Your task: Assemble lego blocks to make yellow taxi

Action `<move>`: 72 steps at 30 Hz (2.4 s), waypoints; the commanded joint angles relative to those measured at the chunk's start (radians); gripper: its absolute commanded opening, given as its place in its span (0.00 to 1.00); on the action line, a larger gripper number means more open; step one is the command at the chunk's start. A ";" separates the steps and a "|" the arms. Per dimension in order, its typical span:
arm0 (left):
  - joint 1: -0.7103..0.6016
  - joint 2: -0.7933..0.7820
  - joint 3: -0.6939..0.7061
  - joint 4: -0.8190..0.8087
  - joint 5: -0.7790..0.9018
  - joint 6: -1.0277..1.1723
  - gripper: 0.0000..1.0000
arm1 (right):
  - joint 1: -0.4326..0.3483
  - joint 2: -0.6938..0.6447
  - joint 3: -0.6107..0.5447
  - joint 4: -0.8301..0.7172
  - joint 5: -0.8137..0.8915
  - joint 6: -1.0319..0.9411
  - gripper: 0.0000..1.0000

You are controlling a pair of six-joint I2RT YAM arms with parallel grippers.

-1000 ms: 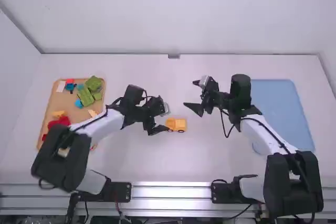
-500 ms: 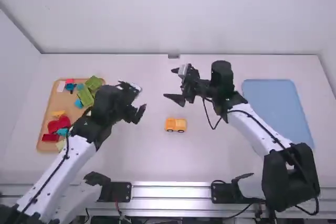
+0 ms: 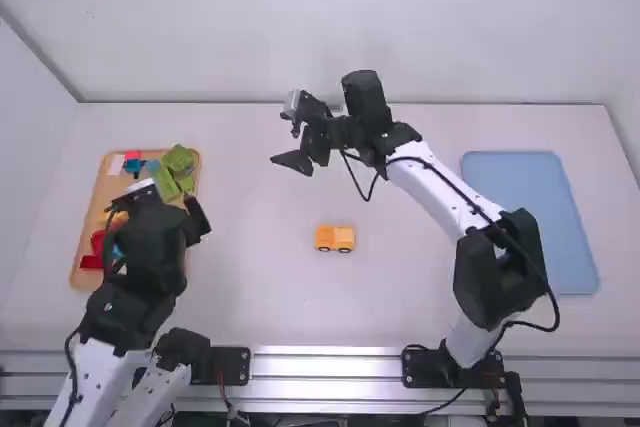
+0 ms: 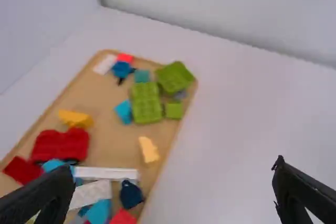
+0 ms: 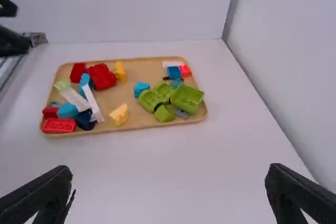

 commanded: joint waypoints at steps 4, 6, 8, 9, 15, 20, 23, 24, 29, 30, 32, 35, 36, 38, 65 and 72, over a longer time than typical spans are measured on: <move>0.089 -0.112 0.010 -0.019 -0.089 -0.073 0.99 | 0.044 0.026 0.121 -0.074 -0.010 -0.071 0.98; 0.116 -0.111 0.028 -0.036 -0.088 -0.074 0.99 | 0.056 0.026 0.128 -0.087 -0.009 -0.079 0.98; 0.161 -0.103 0.055 -0.058 -0.064 -0.068 0.99 | 0.068 0.026 0.128 -0.097 -0.005 -0.079 0.98; 0.182 -0.098 0.065 -0.063 -0.046 -0.062 0.99 | 0.072 0.026 0.128 -0.103 0.005 -0.079 0.98; 0.391 -0.011 0.138 -0.062 0.131 0.020 0.99 | 0.114 0.026 0.128 -0.109 0.134 -0.078 0.98; 0.578 0.118 0.185 -0.067 0.245 0.022 0.99 | 0.138 0.026 0.128 -0.111 0.234 -0.078 0.98; 0.672 0.200 0.198 -0.056 0.326 0.064 0.99 | 0.134 0.026 0.128 -0.113 0.234 -0.079 0.98; 0.709 0.234 0.202 -0.051 0.365 0.076 0.99 | 0.130 0.026 0.128 -0.112 0.230 -0.078 0.98; 0.859 0.375 0.218 -0.026 0.517 0.092 0.99 | 0.110 0.026 0.128 -0.112 0.229 -0.078 0.98; 0.896 0.419 0.230 -0.027 0.550 0.092 0.99 | 0.103 0.026 0.128 -0.113 0.229 -0.077 0.98; 0.950 0.503 0.271 -0.048 0.591 0.090 0.99 | 0.093 0.026 0.128 -0.112 0.229 -0.078 0.98; 0.968 0.567 0.317 -0.070 0.597 0.081 0.99 | 0.088 0.026 0.128 -0.108 0.230 -0.077 0.98; 0.965 0.599 0.344 -0.080 0.624 0.086 0.99 | 0.089 0.026 0.128 -0.108 0.229 -0.079 0.98; 0.948 0.648 0.383 -0.086 0.693 0.089 0.99 | 0.089 0.026 0.128 -0.104 0.229 -0.078 0.98; 0.554 1.346 0.663 -0.216 0.618 0.062 0.71 | 0.053 0.026 0.125 -0.217 0.230 -0.114 0.98; 0.544 1.352 0.603 -0.177 0.611 0.061 0.58 | 0.031 0.026 0.123 -0.236 0.229 -0.112 0.98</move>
